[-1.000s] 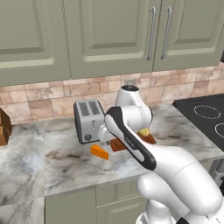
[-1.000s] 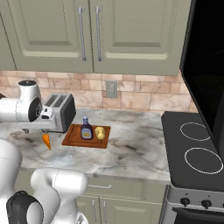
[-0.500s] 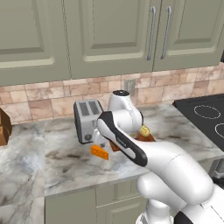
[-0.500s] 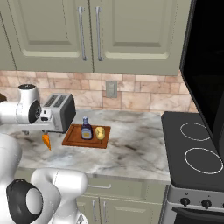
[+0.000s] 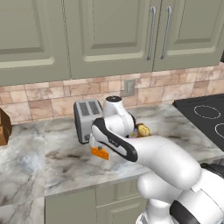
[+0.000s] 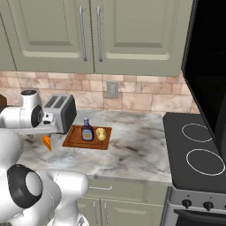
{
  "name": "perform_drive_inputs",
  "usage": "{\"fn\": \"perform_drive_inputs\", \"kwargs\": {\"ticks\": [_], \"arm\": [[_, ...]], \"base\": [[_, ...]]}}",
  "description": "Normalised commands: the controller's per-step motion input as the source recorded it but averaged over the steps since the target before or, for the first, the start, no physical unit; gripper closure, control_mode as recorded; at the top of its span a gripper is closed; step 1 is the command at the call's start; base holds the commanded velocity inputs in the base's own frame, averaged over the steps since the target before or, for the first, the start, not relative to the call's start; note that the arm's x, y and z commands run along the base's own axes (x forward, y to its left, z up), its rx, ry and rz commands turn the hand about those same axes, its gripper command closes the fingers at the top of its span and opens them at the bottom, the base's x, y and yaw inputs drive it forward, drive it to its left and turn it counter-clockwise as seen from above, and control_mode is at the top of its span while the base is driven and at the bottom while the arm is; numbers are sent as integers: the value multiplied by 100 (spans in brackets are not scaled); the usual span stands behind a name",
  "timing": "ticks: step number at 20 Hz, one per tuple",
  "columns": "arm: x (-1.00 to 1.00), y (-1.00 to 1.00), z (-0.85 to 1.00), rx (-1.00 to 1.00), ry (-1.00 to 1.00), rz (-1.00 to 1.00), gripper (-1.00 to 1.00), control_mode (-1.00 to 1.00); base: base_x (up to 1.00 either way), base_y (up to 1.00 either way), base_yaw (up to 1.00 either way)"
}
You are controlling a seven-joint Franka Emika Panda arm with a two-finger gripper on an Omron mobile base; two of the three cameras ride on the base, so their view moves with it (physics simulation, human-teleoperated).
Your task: Retrieve the reheated potato from the microwave, then place the potato, cheese, and condiment on the cutting board.
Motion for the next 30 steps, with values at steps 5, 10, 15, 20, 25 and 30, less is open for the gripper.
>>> {"fn": "perform_drive_inputs", "kwargs": {"ticks": [5, 10, 15, 20, 25, 30], "arm": [[20, 2, -26, -3, 0, 0, -100, -100], [18, 7, -26, 0, 0, 0, -100, -100], [21, 10, -27, 0, 0, 0, -100, -100], [19, 10, -23, 0, 0, 0, -100, -100], [21, 9, -23, 0, 0, 0, -100, -100], [21, 10, -23, 0, 0, 0, -100, -100]], "base": [[0, 0, 0], [0, 0, 0], [0, 0, 0], [0, 0, 0], [0, 0, 0], [0, 0, 0]]}}
